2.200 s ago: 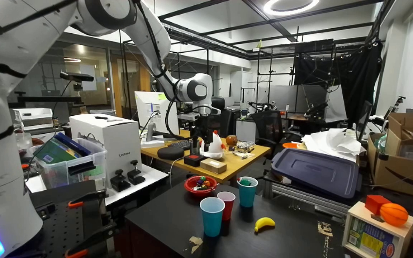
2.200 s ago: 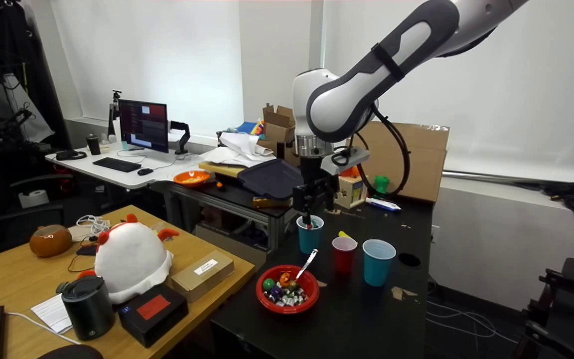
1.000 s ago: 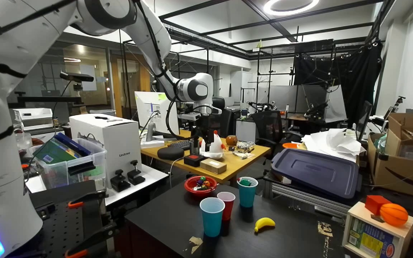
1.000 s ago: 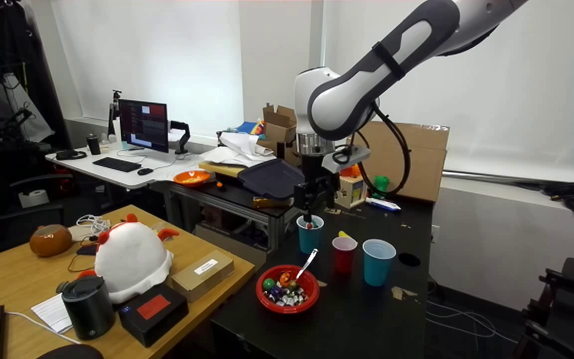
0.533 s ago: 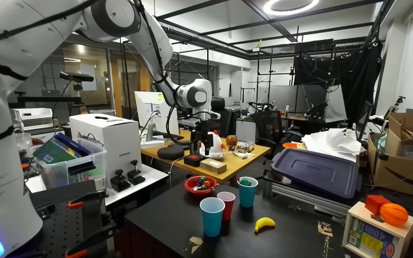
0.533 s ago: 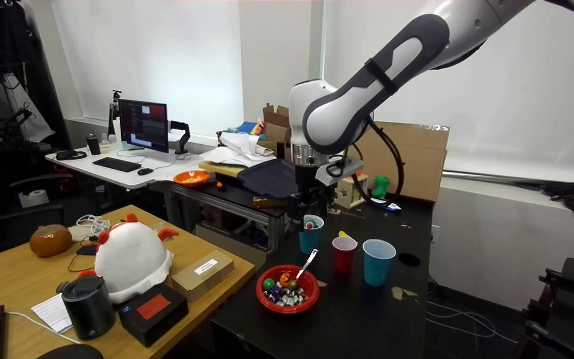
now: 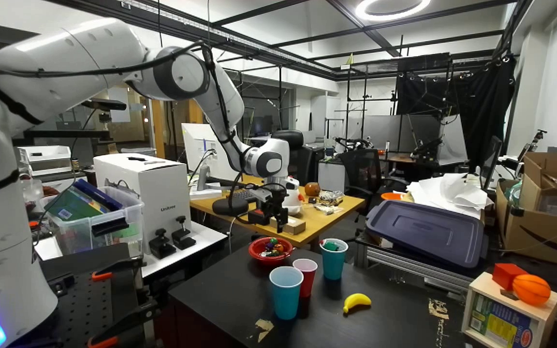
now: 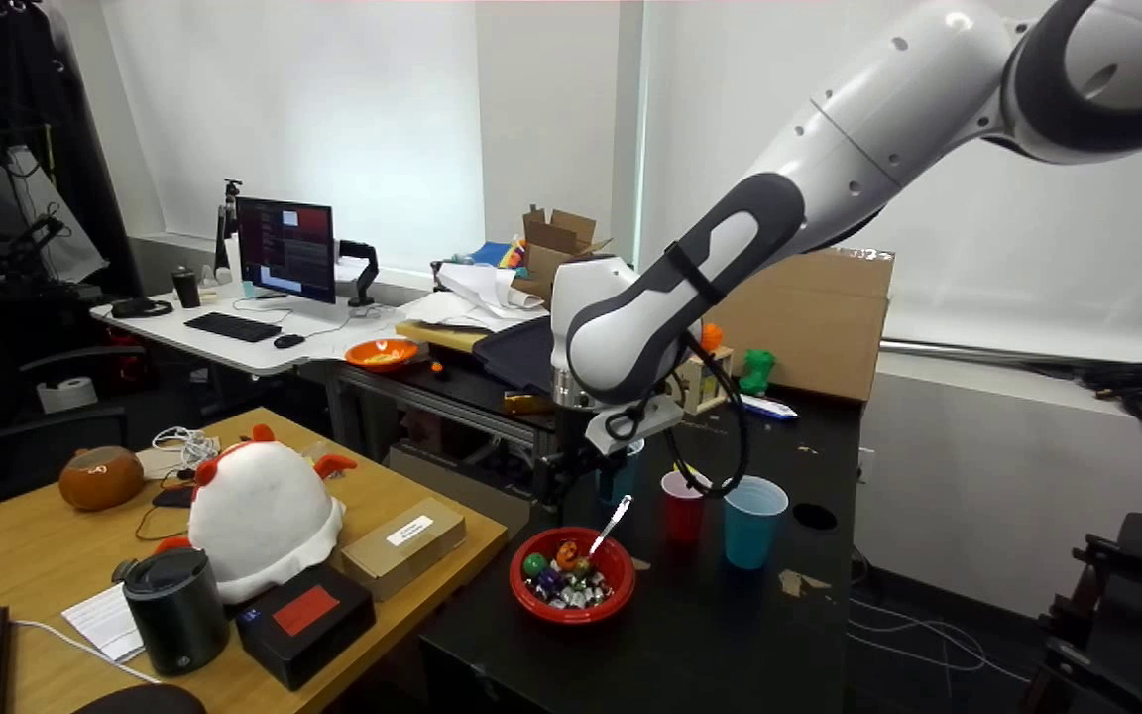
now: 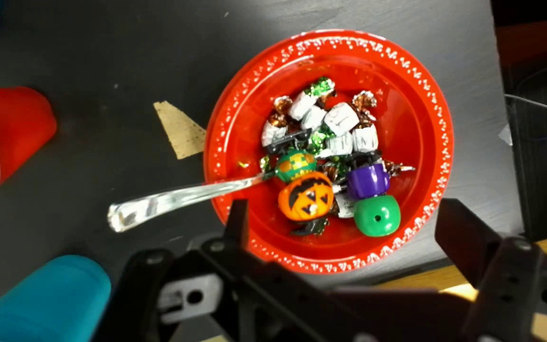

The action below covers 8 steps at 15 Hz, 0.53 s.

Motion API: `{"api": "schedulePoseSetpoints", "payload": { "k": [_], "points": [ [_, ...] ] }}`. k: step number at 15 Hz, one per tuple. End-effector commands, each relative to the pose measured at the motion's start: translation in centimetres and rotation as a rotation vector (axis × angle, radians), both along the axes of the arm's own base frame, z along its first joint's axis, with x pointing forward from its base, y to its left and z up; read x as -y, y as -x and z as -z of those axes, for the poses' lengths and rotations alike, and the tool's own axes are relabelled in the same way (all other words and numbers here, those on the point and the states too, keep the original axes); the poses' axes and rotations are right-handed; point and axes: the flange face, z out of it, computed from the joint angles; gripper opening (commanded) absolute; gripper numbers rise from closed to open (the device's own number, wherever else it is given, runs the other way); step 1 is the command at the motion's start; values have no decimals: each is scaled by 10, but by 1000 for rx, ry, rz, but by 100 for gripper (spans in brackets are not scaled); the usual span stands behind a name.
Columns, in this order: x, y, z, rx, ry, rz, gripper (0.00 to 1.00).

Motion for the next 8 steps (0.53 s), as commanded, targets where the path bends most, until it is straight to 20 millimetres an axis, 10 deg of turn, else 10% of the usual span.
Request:
{"api": "schedulePoseSetpoints", "payload": {
  "k": [1,8],
  "points": [
    [-6,-15,35,-11,-63,49,100],
    [-1,-28,75,8,-45,92,100]
  ]
}}
